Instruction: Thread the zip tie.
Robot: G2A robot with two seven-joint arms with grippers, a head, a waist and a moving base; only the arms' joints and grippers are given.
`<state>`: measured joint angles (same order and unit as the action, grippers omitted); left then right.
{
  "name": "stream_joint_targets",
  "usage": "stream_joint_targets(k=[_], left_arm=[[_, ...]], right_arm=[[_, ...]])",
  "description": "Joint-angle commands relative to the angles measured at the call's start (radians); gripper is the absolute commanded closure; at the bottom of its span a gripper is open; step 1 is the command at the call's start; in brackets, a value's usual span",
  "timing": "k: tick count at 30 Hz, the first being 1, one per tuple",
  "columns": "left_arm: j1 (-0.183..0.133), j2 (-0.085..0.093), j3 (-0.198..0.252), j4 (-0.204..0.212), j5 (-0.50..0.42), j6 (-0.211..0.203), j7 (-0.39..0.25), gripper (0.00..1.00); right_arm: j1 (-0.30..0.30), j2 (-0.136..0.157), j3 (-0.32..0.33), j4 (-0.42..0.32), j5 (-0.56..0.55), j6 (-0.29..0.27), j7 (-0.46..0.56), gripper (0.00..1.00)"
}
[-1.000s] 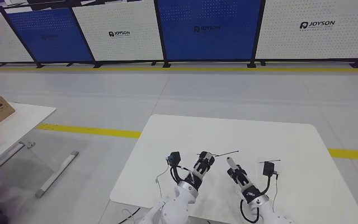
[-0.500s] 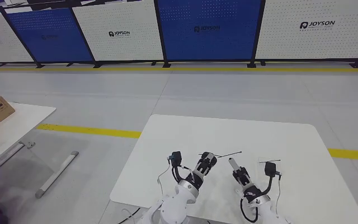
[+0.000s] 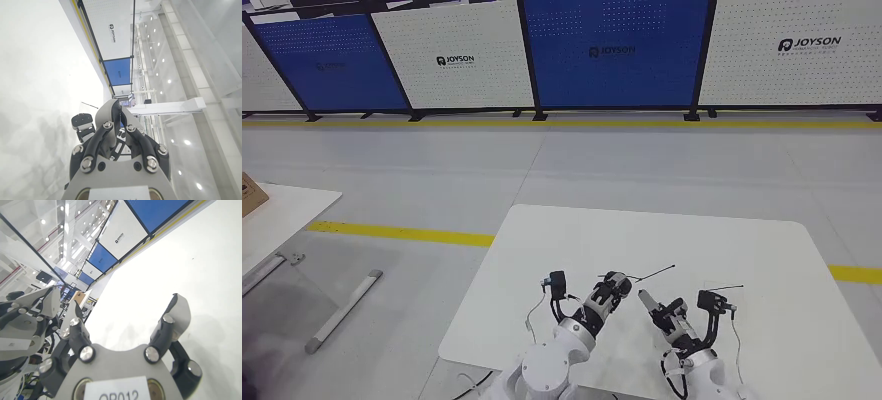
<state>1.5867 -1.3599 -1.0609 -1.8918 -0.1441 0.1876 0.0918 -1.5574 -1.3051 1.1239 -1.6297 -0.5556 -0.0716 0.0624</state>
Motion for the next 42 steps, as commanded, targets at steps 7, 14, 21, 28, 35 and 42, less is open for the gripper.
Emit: stream_joint_targets(k=[7, 14, 21, 28, 35, 42], left_arm=[[-0.004, -0.001, 0.0, -0.01, -0.075, 0.026, -0.038, 1.0], [-0.005, -0.001, 0.002, -0.005, -0.073, 0.021, -0.037, 1.0], [-0.011, -0.003, 0.01, 0.002, -0.08, 0.0, -0.015, 1.0], [-0.014, -0.002, 0.022, 0.009, -0.059, 0.008, -0.018, 1.0], [-0.017, 0.0, 0.041, 0.021, -0.023, 0.013, -0.031, 1.0], [-0.022, 0.001, 0.047, 0.03, -0.016, 0.016, -0.028, 1.0]], right_arm=[[0.027, 0.001, -0.023, 0.04, -0.153, 0.001, -0.024, 0.0], [0.027, 0.001, -0.027, 0.04, -0.157, -0.003, -0.02, 0.0], [0.011, 0.006, -0.013, 0.01, -0.186, -0.028, -0.017, 0.78], [0.011, 0.008, -0.008, 0.008, -0.164, -0.075, 0.008, 0.85], [0.013, 0.008, -0.01, -0.005, -0.173, -0.078, 0.009, 0.9], [0.013, 0.007, -0.023, -0.022, -0.202, -0.062, 0.028, 0.76]])
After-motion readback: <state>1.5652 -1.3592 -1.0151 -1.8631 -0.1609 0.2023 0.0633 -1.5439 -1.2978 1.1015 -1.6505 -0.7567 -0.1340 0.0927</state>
